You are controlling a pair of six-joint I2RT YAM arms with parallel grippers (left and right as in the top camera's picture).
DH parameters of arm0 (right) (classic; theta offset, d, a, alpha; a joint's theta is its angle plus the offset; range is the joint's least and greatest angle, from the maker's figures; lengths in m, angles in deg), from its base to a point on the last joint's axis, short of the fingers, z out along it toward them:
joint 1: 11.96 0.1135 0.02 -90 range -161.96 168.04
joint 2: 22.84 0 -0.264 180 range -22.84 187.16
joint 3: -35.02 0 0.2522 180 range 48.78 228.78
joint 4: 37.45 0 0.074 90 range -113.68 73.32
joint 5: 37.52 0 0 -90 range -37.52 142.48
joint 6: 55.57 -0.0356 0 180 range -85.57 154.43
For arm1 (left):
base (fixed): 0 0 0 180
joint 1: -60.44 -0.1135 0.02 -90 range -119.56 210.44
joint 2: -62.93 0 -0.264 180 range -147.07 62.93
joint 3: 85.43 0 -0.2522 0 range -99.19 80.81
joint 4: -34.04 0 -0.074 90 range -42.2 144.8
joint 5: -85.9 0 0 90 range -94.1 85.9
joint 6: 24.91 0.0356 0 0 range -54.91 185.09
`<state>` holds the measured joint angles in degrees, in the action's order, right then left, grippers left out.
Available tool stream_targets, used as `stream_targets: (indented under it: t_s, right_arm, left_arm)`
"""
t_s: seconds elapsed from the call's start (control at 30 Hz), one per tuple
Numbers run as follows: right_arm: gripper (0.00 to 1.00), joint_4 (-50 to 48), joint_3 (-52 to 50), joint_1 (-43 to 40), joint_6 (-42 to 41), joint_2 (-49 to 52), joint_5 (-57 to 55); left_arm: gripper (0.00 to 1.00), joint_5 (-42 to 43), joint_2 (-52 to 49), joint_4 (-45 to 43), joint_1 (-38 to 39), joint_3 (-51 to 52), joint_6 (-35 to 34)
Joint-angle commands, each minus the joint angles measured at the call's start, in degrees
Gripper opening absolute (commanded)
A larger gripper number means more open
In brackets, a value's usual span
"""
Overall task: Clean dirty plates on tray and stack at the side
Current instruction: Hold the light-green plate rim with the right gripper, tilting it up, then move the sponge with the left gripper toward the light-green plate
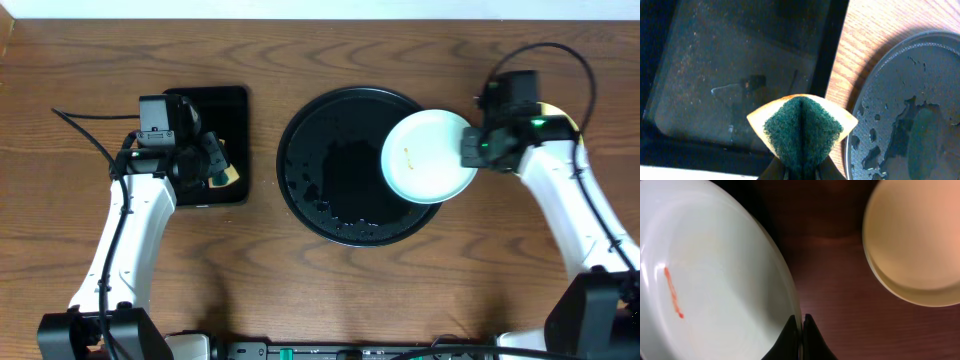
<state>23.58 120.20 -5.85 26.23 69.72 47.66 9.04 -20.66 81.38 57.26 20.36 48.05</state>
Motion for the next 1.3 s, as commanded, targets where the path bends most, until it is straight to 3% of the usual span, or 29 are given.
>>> stream_targets:
  t_s: [0.0,0.13,0.27,0.37,0.57,0.87,1.03,1.27]
  right_arm:
    - [0.01,-0.1,1.0,10.3,-6.4,-1.9,-24.3]
    - [0.01,-0.3,0.9,20.7,-7.7,-1.8,-42.5]
    - [0.01,-1.8,0.9,26.2,-9.8,-1.8,-44.6]
    - [0.01,-0.7,0.9,26.0,-14.9,-1.8,-41.9]
    - [0.01,-0.1,0.8,23.3,-15.4,-1.8,-34.6]
    - [0.01,0.5,-1.8,11.4,-15.2,-1.5,-3.5]
    - [0.01,-0.4,-5.2,6.1,-12.7,-1.5,-0.5]
    - [0.01,-6.8,-14.6,5.2,-12.3,-1.5,-0.5]
  left_arm:
    - [0.08,-0.3,-0.5,-0.7,-0.1,0.3,4.1]
    - [0.08,0.1,-0.5,-1.6,0.1,0.3,5.6]
    - [0.08,6.6,-0.5,-4.0,1.7,-0.5,6.7]
    - [0.07,7.3,-0.5,-4.6,5.0,-2.9,7.2]
    - [0.08,7.4,-0.5,-7.5,14.0,-5.9,4.9]
    - [0.07,7.1,-0.7,-12.6,25.7,-5.9,3.6]
    - [0.07,7.1,-2.6,-14.9,29.0,-5.8,1.9]
    - [0.07,7.2,-8.5,-17.5,31.6,-5.9,-3.3]
